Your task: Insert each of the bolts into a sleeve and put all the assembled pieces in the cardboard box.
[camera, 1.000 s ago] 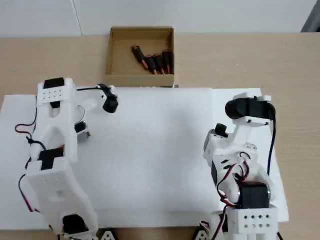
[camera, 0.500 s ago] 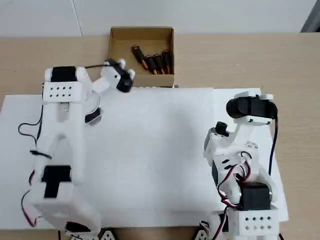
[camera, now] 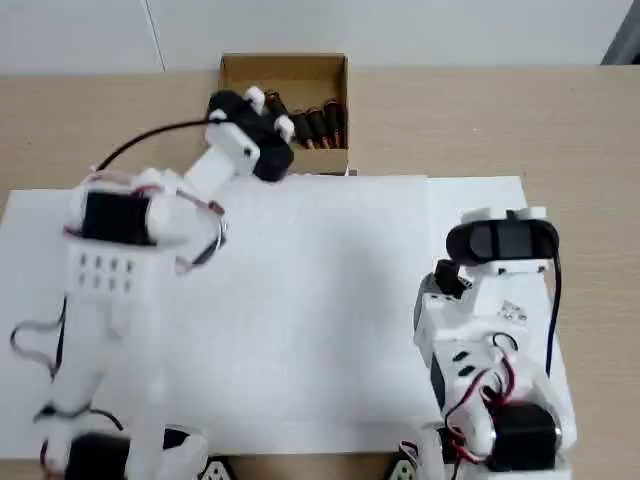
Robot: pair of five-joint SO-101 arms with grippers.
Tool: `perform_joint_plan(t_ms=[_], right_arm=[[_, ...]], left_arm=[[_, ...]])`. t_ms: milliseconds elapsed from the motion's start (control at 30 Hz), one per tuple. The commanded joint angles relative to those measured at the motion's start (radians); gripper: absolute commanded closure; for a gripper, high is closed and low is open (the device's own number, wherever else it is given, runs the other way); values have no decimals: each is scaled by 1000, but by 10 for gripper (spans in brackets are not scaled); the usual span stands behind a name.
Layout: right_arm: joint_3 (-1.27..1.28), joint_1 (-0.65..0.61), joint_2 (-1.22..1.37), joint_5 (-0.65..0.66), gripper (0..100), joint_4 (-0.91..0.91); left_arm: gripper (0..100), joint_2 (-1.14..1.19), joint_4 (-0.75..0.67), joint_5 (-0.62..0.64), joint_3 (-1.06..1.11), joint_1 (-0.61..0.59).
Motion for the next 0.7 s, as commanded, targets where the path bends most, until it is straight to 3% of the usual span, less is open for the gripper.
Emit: perform_joint_plan(t_ms=[0, 433, 667], right_arm=[[-35, 1, -36, 20, 996, 10], [169, -2, -44, 14, 996, -183], [348, -148, -44, -15, 996, -375]], left_arm=[[995, -207, -100, 46, 134, 14], [995, -804, -701, 393, 820, 9], [995, -945, -879, 690, 989, 17]])
